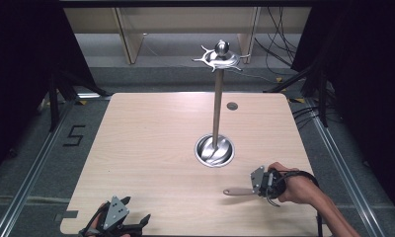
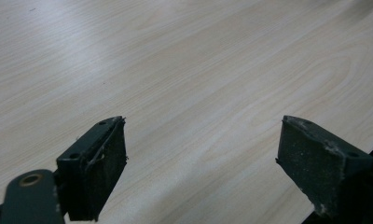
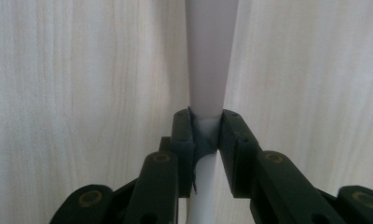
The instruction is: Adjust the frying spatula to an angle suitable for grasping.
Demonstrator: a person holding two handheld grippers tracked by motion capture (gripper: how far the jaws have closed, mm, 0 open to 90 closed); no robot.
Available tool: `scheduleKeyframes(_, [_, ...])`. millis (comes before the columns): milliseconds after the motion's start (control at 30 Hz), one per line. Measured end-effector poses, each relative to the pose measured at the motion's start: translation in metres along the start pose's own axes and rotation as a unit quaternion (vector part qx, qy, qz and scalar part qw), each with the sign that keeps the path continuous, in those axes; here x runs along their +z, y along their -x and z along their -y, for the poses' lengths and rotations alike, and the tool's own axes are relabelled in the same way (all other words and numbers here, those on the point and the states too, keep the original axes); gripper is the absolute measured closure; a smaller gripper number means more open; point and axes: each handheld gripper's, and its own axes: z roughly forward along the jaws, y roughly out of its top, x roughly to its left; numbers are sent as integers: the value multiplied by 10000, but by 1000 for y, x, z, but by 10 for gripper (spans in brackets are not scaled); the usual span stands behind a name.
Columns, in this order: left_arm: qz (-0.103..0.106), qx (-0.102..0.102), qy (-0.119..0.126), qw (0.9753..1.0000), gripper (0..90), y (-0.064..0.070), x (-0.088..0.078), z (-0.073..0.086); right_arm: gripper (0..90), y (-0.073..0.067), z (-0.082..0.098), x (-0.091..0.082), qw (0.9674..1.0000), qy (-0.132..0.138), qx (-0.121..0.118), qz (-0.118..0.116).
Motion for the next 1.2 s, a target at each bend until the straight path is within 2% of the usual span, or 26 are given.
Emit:
scheduleKeyframes(133, [11, 25, -12, 10000, 150, 0, 0, 0, 770, 0, 7, -8, 9993, 277, 174, 176])
scheduleKeyframes(167, [12, 67, 32, 10000, 150, 0, 0, -1, 771, 0, 12, -12, 9979, 391, 399, 324])
scheduleKeyframes(200, [12, 67, 32, 10000, 150, 0, 0, -1, 771, 0, 12, -12, 9979, 391, 399, 324])
scheduleKeyframes(233, [22, 45, 45, 10000, 150, 0, 0, -1, 770, -1, 18, -15, 9942, 521, 821, 453])
scheduleKeyframes(300, [29, 45, 50, 10000, 150, 0, 0, -1, 770, 3, 20, -16, 9942, 628, 703, 512])
scheduleKeyframes(367, [25, 45, 45, 10000, 150, 0, 0, -1, 771, 1, 27, -21, 9884, 801, 1135, 616])
scheduleKeyframes(400, [25, 45, 45, 10000, 150, 0, 0, -1, 771, 4, 29, -23, 9884, 920, 1005, 676])
scheduleKeyframes(433, [6, 117, -18, 9999, 150, -1, -1, -1, 771, 4, 31, -25, 9861, 986, 1126, 724])
scheduleKeyframes(467, [20, -40, 55, 10000, 150, 1, 1, 0, 771, 4, 31, -25, 9861, 986, 1126, 724])
scheduleKeyframes(500, [50, -48, 82, 9999, 150, 1, 1, 0, 771, 4, 35, -29, 9815, 1143, 1295, 827])
scheduleKeyframes(533, [50, -48, 82, 9999, 150, 1, 1, 0, 771, 4, 35, -29, 9815, 1143, 1295, 827])
scheduleKeyframes(567, [42, -16, 82, 10000, 150, 1, 0, 0, 770, 5, 40, -34, 9743, 1335, 1579, 895])
scheduleKeyframes(600, [42, -16, 82, 10000, 150, 1, 0, 0, 770, 5, 40, -34, 9743, 1335, 1579, 895])
scheduleKeyframes(633, [42, 25, 92, 9999, 150, 0, 0, -1, 770, 5, 45, -38, 9678, 1548, 1768, 906])
scheduleKeyframes(700, [41, 76, 27, 10000, 150, -1, -1, 0, 770, 5, 50, -41, 9587, 1767, 1990, 1006])
scheduleKeyframes(733, [41, 76, 27, 10000, 150, -1, -1, 0, 770, 5, 50, -41, 9587, 1767, 1990, 1006])
scheduleKeyframes(833, [67, -29, 32, 10000, 150, 0, 0, 0, 771, 4, 59, -44, 9428, 2062, 2321, 1217])
scheduleKeyframes(867, [67, -29, 32, 10000, 150, 0, 0, 0, 771, 4, 59, -44, 9428, 2062, 2321, 1217])
scheduleKeyframes(900, [70, -95, 87, 9999, 150, 1, 1, 0, 771, 4, 61, -45, 9391, 2127, 2369, 1292])
scheduleKeyframes(933, [72, -118, 106, 9998, 150, 1, 1, 0, 770, 2, 62, -47, 9333, 2191, 2527, 1308])
scheduleKeyframes(967, [20, 5, -9, 10000, 151, -1, 0, 0, 771, 2, 66, -50, 9267, 2334, 2616, 1353])
scheduleKeyframes(1067, [89, -126, 102, 9998, 152, 1, 1, 1, 771, 1, 70, -51, 9246, 2421, 2635, 1303])
scheduleKeyframes(1100, [102, -152, 93, 9998, 152, 1, 1, 1, 771, -1, 70, -52, 9200, 2453, 2751, 1335])
scheduleKeyframes(1133, [106, -135, 98, 9998, 151, 1, 1, 0, 771, 0, 72, -53, 9207, 2463, 2698, 1375])
scheduleKeyframes(1167, [108, -41, 105, 9999, 151, 0, 1, 0, 771, -3, 73, -54, 9173, 2536, 2713, 1435])
scheduleKeyframes(1200, [112, -71, 123, 9998, 151, 0, 1, 0, 771, -3, 73, -54, 9173, 2536, 2713, 1435])
